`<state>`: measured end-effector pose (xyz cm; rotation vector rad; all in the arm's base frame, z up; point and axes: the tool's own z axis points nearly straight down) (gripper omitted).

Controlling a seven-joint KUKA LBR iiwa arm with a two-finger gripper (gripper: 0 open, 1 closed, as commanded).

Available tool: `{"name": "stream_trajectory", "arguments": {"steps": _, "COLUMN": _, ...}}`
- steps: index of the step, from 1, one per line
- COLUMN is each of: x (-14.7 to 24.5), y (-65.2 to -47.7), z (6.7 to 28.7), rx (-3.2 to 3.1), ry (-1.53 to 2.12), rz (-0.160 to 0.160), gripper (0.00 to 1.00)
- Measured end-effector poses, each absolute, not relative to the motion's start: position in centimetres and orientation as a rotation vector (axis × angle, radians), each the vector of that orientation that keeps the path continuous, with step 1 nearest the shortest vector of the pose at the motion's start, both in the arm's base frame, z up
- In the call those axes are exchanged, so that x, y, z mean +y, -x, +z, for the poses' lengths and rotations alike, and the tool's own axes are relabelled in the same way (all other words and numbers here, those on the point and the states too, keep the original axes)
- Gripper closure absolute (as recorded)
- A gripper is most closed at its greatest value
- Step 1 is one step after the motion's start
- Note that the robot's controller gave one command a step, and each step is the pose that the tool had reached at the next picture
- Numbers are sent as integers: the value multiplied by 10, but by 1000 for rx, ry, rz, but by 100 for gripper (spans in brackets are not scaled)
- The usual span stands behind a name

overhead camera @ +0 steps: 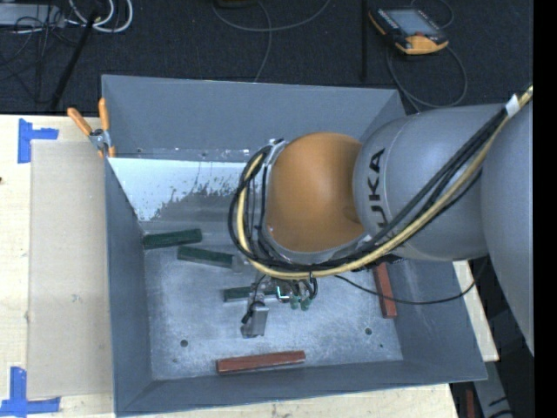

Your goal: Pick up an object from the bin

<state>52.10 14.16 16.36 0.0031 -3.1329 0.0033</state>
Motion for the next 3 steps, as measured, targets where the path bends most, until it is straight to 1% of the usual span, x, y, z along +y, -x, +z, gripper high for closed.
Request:
{"name": "stream_trajectory", "arguments": {"steps": 1, "x": 96, "y": -551, "z": 65, "rx": -3134, "ry": -73, "rz": 4, "gripper": 0}}
{"name": "stream_trajectory", "arguments": {"steps": 2, "x": 99, "y": -552, "z": 70, "rx": -3141, "ry": -71, "rz": -1, "gripper": 100}}
{"name": "stream_trajectory", "arguments": {"steps": 3, "x": 81, "y": -545, "z": 230, "rx": -3147, "ry": -142, "rz": -1, "gripper": 100}}
